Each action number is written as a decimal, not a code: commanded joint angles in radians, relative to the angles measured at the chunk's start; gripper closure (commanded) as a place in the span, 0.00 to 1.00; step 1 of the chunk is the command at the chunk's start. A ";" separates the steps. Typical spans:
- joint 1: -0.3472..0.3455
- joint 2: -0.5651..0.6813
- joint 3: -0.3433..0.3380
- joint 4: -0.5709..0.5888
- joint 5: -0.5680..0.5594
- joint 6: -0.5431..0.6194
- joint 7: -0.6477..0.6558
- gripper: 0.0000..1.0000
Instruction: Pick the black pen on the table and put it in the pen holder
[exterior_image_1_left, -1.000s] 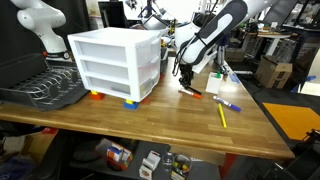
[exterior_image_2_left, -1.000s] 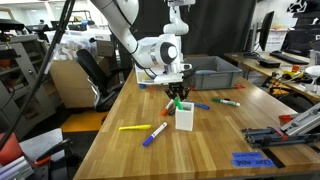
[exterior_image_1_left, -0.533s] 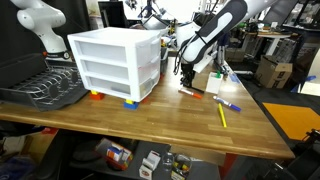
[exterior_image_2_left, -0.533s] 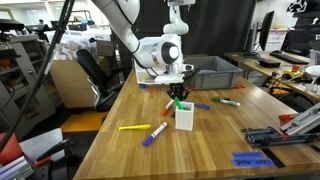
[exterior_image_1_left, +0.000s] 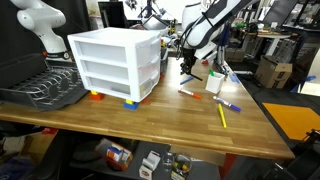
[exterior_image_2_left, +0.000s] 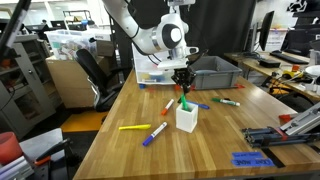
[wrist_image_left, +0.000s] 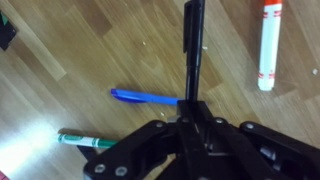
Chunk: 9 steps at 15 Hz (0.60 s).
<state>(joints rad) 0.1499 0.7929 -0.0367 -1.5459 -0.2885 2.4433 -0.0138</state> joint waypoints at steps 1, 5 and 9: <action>-0.005 -0.127 0.024 -0.137 0.030 0.092 0.025 0.97; 0.008 -0.238 0.009 -0.241 0.013 0.227 0.084 0.97; 0.025 -0.312 -0.046 -0.335 0.001 0.403 0.185 0.97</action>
<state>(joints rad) 0.1546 0.5434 -0.0333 -1.7829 -0.2786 2.7305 0.1028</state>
